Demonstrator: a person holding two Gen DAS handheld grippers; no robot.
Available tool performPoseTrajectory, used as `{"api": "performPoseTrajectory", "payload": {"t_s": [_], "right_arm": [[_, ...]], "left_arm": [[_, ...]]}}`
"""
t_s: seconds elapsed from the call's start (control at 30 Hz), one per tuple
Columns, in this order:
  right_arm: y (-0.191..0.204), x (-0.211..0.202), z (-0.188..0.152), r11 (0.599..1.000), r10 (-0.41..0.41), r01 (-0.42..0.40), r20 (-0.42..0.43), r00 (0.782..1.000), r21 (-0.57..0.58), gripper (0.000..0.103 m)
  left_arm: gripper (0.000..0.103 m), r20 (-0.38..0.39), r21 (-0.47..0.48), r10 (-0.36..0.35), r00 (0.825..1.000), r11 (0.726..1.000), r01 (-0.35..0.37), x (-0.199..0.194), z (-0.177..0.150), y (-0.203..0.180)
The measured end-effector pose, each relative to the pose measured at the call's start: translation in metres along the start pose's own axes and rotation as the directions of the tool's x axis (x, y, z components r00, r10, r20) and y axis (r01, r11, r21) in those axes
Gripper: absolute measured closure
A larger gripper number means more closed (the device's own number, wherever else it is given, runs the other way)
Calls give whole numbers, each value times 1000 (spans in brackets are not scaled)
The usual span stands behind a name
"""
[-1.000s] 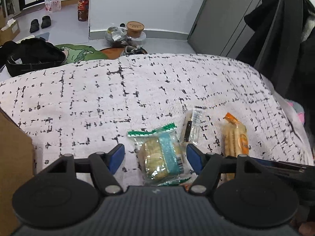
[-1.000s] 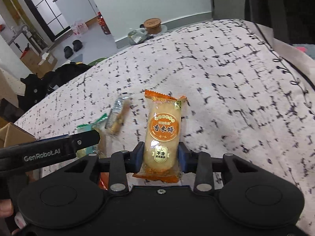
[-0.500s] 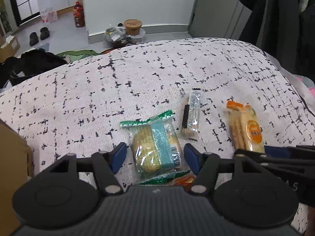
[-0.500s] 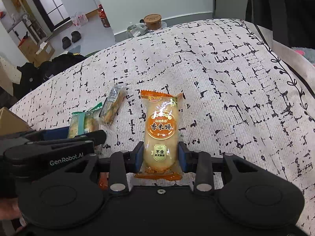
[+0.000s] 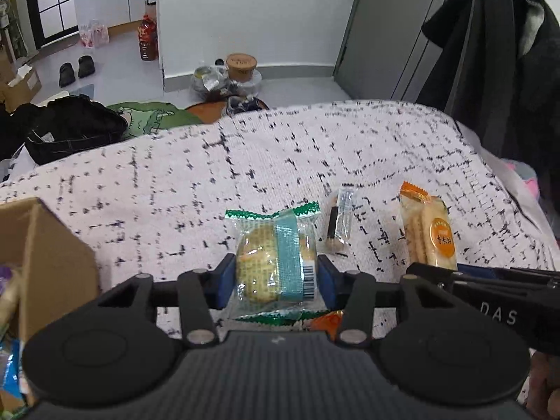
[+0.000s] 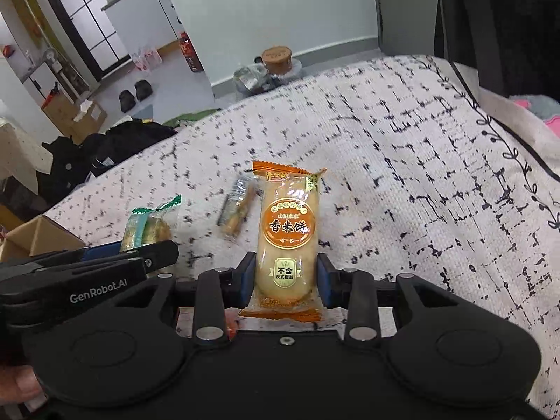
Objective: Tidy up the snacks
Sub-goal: 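Carry both packs over the cardboard box and open both tools to drop them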
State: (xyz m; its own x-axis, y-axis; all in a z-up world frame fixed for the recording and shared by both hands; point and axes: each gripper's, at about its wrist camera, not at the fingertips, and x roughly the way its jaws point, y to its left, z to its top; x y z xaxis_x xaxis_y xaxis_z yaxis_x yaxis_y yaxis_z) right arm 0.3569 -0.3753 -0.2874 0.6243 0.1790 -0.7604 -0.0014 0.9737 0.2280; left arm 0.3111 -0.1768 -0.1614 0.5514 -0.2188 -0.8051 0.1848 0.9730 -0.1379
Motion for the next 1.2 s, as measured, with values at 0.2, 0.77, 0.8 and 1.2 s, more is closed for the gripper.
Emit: {"api": "performPoseTrajectory", "payload": {"t_s": [0.2,0.77,0.8,1.2], "right_arm": [[16,-18,2,1000,18,-17,43,999,-11,68],[62,-48,-6,996,66,-59,117,991,-61,68],[65,-49,-6,996,69,-62,120,990,-64,68],[100,-58,-13,989,116,-102,139,983,-105,68]], "left_arm": [[55,54,-8,-11,998,1000,12,-31,4,10],[55,155,-26,-24,988,999,28,-93,-4,43],[55,162,-30,-23,987,999,29,-96,-4,46],[55,225,-61,-2,974,998,16,-129,-9,76]]}}
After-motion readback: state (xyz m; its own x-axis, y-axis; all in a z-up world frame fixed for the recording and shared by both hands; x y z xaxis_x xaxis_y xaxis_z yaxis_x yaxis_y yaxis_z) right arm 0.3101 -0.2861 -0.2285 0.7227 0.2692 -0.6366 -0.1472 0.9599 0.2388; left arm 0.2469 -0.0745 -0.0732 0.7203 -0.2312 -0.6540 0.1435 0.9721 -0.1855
